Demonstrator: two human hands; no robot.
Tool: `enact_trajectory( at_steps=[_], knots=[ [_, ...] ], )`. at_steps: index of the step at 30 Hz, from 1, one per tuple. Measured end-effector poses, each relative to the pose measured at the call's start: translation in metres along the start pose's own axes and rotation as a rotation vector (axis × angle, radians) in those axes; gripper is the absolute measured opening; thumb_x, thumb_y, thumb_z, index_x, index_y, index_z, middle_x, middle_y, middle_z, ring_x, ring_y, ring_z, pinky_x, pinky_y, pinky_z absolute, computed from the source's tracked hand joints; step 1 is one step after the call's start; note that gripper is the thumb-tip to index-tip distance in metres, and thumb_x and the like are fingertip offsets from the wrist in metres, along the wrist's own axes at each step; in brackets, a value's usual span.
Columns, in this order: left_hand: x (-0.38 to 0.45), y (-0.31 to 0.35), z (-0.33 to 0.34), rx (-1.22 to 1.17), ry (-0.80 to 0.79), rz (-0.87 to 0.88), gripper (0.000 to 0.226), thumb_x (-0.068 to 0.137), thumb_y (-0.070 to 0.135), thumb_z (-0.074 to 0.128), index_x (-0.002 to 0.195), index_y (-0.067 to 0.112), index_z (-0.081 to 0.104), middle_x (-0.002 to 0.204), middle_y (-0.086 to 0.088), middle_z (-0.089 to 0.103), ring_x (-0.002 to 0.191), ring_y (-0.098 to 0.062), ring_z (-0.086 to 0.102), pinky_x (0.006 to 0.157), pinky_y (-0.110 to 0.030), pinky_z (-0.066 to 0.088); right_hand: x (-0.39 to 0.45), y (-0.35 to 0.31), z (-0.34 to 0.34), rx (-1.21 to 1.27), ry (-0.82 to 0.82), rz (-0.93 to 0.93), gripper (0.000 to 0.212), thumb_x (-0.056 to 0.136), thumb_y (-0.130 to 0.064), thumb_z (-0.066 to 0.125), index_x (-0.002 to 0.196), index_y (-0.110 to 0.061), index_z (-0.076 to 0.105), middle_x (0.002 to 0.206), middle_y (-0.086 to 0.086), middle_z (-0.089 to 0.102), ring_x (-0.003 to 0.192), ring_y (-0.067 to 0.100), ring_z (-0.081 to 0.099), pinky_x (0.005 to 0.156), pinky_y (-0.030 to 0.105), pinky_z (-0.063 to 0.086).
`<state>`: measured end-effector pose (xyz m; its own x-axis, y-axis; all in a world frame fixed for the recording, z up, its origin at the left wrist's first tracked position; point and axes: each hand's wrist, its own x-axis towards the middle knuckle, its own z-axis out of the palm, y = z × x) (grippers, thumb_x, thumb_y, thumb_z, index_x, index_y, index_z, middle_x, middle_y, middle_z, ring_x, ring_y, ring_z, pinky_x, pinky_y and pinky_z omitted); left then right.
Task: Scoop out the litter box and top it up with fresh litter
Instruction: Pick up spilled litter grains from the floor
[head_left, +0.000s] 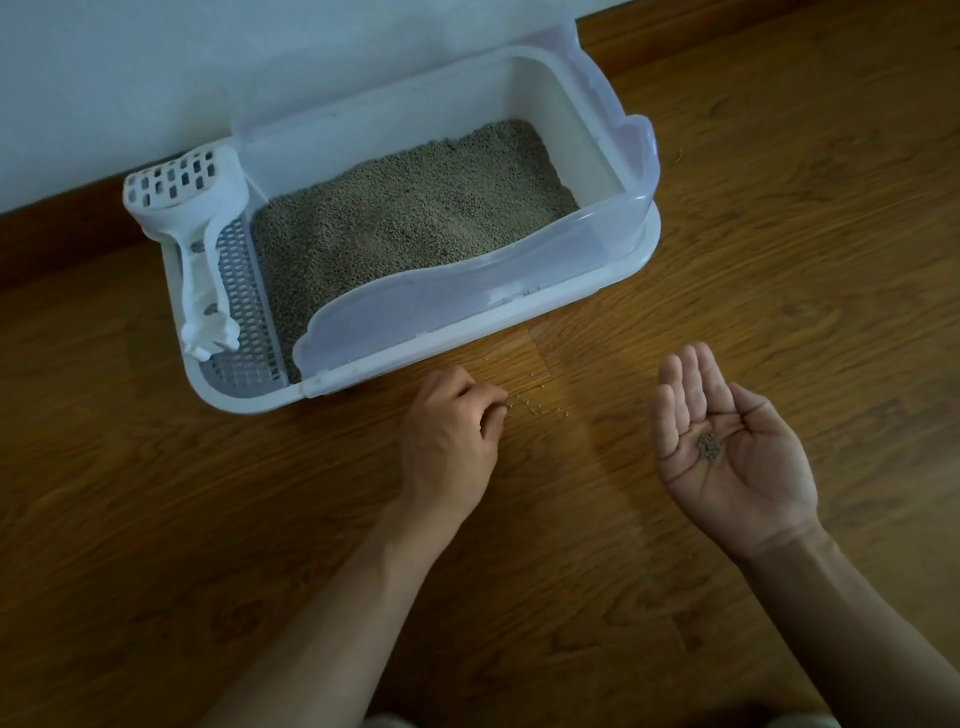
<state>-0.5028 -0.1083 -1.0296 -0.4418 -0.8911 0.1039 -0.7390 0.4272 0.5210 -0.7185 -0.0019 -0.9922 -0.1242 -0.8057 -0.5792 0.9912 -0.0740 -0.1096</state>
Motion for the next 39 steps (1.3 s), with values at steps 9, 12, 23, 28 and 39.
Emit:
enact_trajectory(
  at_steps=[9,12,23,28,39],
  knots=[
    [0.009,0.001,0.001,0.107,-0.077,0.154,0.005,0.091,0.021,0.067,0.093,0.018,0.070,0.087,0.004,0.054,0.085,-0.014,0.049,0.063,-0.026,0.048,-0.005,-0.002,-0.003,0.002,0.057,-0.033,0.044,0.099,-0.024,0.035,0.109,-0.006,0.074,0.109,0.006,0.074,0.108,0.019,0.069,0.078,0.038,0.060],
    [0.010,0.002,0.002,0.167,-0.105,0.168,0.004,0.094,0.020,0.059,0.092,0.018,0.061,0.089,0.004,0.051,0.084,-0.014,0.048,0.065,-0.026,0.045,-0.005,0.002,0.000,-0.021,0.069,-0.055,0.045,0.099,-0.025,0.035,0.103,-0.008,0.076,0.105,0.003,0.075,0.102,0.017,0.071,0.072,0.036,0.061],
    [-0.015,0.076,-0.019,-0.307,0.125,0.093,0.018,0.102,0.020,0.043,0.095,0.013,0.057,0.089,0.004,0.053,0.079,-0.010,0.049,0.065,-0.024,0.045,0.001,0.015,0.008,-0.063,0.091,-0.037,0.048,0.099,-0.026,0.033,0.098,-0.006,0.078,0.105,0.006,0.075,0.099,0.020,0.072,0.070,0.036,0.061],
    [-0.020,0.133,-0.024,-0.304,0.123,0.343,0.018,0.099,0.019,0.059,0.089,0.007,0.066,0.087,-0.006,0.062,0.084,-0.017,0.054,0.075,-0.031,0.047,0.000,0.016,0.005,0.078,0.089,0.149,0.042,0.102,-0.028,0.036,0.132,-0.010,0.059,0.124,0.014,0.067,0.113,0.028,0.065,0.085,0.048,0.057],
    [-0.021,0.133,-0.010,-0.091,0.114,0.486,0.013,0.096,0.012,0.063,0.086,0.011,0.072,0.081,-0.004,0.061,0.086,-0.019,0.054,0.072,-0.034,0.046,-0.005,0.006,0.000,-0.100,0.066,0.158,0.054,0.103,-0.030,0.021,0.139,-0.001,0.050,0.140,0.019,0.054,0.135,0.026,0.047,0.114,0.041,0.033]
  ],
)
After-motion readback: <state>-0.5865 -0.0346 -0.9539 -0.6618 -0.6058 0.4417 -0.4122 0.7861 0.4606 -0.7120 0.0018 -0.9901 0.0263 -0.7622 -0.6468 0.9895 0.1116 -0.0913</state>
